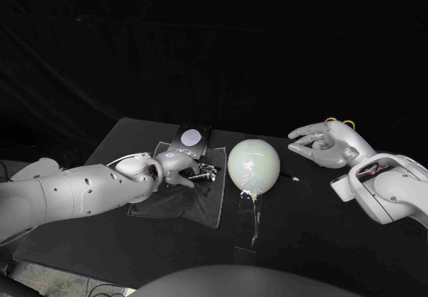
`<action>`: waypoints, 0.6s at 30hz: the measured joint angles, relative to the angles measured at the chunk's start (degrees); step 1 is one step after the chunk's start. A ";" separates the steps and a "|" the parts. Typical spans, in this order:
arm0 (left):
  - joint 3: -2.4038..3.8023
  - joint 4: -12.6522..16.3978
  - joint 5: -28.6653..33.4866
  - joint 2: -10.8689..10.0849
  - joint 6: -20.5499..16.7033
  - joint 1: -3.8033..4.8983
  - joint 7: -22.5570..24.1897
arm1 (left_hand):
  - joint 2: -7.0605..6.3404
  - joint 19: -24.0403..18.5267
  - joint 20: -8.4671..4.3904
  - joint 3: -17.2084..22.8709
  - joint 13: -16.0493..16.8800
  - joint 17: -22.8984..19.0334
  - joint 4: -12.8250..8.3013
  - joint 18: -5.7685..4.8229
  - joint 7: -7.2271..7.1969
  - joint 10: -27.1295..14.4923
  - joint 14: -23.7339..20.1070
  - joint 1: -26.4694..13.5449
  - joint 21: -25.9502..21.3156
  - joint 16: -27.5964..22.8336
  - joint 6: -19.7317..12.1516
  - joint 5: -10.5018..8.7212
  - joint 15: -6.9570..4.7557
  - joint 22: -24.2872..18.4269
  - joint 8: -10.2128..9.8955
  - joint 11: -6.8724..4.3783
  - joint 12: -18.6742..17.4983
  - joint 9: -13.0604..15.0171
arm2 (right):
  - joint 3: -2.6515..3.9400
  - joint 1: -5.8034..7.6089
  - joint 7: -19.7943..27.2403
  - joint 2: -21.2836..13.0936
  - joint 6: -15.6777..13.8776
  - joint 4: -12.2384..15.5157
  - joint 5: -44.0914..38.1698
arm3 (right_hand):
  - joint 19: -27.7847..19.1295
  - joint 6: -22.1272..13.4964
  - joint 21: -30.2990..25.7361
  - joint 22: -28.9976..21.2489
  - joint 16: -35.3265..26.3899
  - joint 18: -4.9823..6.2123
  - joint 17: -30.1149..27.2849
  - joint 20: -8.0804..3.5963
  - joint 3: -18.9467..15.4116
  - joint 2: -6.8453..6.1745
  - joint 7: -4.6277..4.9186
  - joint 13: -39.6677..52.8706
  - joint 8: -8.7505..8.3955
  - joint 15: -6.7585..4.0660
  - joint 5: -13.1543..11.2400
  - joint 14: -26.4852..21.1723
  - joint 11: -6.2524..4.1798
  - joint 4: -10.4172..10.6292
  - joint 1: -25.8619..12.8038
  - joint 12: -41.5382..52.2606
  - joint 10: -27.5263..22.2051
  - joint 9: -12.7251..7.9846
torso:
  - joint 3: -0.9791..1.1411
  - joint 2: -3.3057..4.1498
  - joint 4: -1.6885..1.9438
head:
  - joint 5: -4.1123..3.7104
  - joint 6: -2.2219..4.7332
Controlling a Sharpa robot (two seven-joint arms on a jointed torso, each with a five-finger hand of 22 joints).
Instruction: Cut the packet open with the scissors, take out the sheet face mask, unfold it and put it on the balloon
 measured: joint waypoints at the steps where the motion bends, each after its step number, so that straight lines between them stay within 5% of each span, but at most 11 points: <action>1: 0.00 -0.06 0.00 0.05 -0.19 -0.01 0.00 | 1.02 0.23 0.04 0.08 0.00 0.00 -0.27 0.00 -0.04 0.32 0.35 1.02 0.02 0.00 0.33 -0.07 -0.02 0.00 0.00 0.01 0.00 0.01 | 0.00 0.00 0.00 -0.01 0.02 0.01 0.05 | 0.00 0.00 0.00 0.00 0.00 0.00 0.03 0.00 0.03 0.00 0.00 0.00 0.00 0.00 0.00 0.00 0.00 -0.03 0.00 0.00 0.00 0.00 | 0.00 0.00 0.00 | -0.01 -0.01; 18: -0.09 0.72 2.75 -0.66 -0.95 -0.26 1.39 | 2.59 1.73 0.49 1.34 -0.39 -0.37 -0.20 -0.03 0.78 2.39 2.76 1.24 0.24 0.26 3.74 -0.33 1.18 -0.02 0.96 1.37 -0.27 -0.30 | 0.01 -0.01 0.05 -0.16 0.25 -0.01 0.68 | 0.00 0.08 0.00 0.15 0.19 0.00 0.11 0.00 0.19 0.00 -0.11 -0.07 0.00 0.00 0.00 0.00 -0.14 0.13 0.00 0.00 0.27 0.06 | -0.01 0.03 0.02 | -0.34 0.05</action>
